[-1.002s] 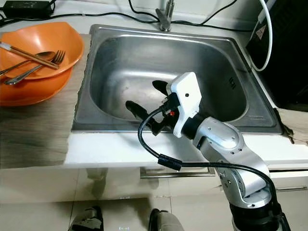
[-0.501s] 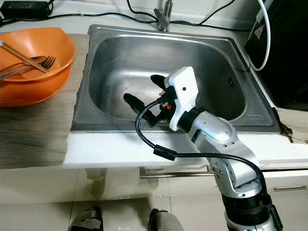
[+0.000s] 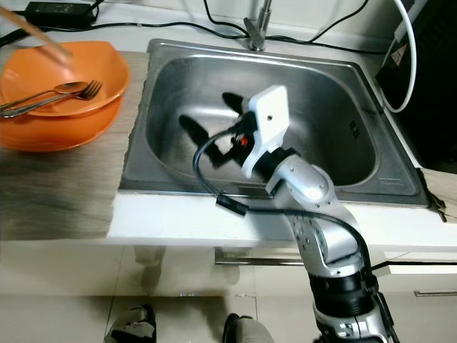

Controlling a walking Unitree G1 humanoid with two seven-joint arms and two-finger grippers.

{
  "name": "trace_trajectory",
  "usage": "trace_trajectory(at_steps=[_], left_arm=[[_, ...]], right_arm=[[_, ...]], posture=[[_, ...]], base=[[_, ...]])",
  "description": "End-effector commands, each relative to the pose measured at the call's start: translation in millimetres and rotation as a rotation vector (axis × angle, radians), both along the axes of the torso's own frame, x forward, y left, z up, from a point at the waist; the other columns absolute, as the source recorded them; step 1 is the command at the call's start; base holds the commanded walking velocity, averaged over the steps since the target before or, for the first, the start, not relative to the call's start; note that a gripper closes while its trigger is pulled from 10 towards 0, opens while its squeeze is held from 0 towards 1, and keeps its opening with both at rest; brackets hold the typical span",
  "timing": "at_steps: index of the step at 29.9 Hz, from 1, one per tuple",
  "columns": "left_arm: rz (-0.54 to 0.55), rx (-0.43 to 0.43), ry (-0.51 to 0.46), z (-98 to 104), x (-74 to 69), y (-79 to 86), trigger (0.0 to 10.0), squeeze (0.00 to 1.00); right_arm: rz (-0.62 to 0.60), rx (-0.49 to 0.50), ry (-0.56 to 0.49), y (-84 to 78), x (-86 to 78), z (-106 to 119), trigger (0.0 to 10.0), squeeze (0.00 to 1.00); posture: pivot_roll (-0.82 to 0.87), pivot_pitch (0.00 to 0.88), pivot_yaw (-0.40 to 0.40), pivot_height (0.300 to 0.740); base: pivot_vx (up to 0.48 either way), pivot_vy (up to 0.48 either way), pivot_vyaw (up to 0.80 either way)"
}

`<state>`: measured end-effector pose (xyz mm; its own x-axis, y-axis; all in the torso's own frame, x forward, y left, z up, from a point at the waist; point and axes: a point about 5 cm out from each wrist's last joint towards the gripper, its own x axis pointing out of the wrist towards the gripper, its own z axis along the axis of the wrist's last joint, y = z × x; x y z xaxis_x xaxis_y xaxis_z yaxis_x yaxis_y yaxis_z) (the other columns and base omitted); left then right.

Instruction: Kitchen organization

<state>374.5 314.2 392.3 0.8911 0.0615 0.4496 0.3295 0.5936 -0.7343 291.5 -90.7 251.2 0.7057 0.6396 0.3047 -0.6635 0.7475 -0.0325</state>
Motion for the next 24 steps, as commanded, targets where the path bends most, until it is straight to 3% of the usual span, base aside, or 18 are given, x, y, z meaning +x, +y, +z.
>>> trace_trajectory(at_steps=[1,2,3,4,5,6,8,9,11,14,18,24], left_arm=[[-0.03,0.045,-0.002,6,1.4,-7.9,0.0,0.0],[-0.111,0.173,-0.029,14,5.4,-29.9,0.0,0.0],[-0.146,0.226,-0.046,18,6.2,-39.3,0.0,0.0],[-0.146,0.226,-0.046,18,6.2,-39.3,0.0,0.0],[-0.241,0.367,-0.103,26,5.9,-64.2,0.0,0.0],[-0.241,0.367,-0.103,26,5.9,-64.2,0.0,0.0],[-0.324,0.524,-0.158,27,2.1,-92.3,0.0,0.0],[-0.384,0.653,-0.22,25,-5.0,-116.4,0.0,0.0],[-0.402,0.687,-0.237,23,-7.5,-123.4,0.0,0.0],[-0.472,0.851,-0.314,13,-18.4,-152.3,0.0,0.0],[-0.562,0.834,-0.354,4,-25.3,-175.5,0.0,0.0],[-0.621,0.824,-0.36,-8,-36.1,-190.5,0.0,0.0]], right_arm=[[-0.036,0.009,-0.017,-5.9,2.2,2,10.0,0.0],[-0.021,0.042,-0.048,-3.6,0.4,13,10.0,0.24],[-0.016,0.054,-0.064,-3.2,-0.8,17,10.0,0.24],[-0.016,0.054,-0.064,-3.2,-0.8,17,10.0,0.24],[-0.002,0.085,-0.101,-4.7,-4.3,28,10.0,1.0],[-0.002,0.085,-0.101,-4.7,-4.3,28,10.0,1.0],[0.031,0.098,-0.136,-7.2,-9.9,36,10.0,1.0],[0.059,0.086,-0.163,-8.8,-14.8,42,10.0,1.0],[0.068,0.08,-0.17,-9.2,-16.2,43,10.0,1.0],[0.105,0.032,-0.193,-11.3,-23.2,49,10.0,1.0],[0.108,0.001,-0.201,-14.3,-23.3,57,10.0,1.0],[0.079,-0.032,-0.18,-13.3,-16.6,55,10.0,1.0]], posture=[[0.03,0.054,-0.045,0.74],[0.05,0.035,-0.046,0.74],[0.05,0.034,-0.045,0.74],[0.05,0.034,-0.045,0.74],[0.05,0.022,-0.042,0.74],[0.05,0.022,-0.042,0.74],[0.05,0.014,-0.035,0.74],[0.05,0.009,-0.035,0.74],[0.05,0.009,-0.035,0.74],[0.05,0.007,-0.033,0.74],[0.03,0.007,-0.034,0.74],[0.03,0.002,-0.036,0.74]], base=[[0.0,0.0,0.0],[0.0,0.0,0.0],[0.0,0.0,0.0],[0.0,0.0,0.0],[0.0,0.0,0.0],[0.0,0.0,0.0],[0.0,0.0,0.0],[0.0,0.0,0.0],[0.0,0.0,0.0],[0.0,0.0,0.0],[0.0,0.0,0.0],[0.0,0.0,0.0]])
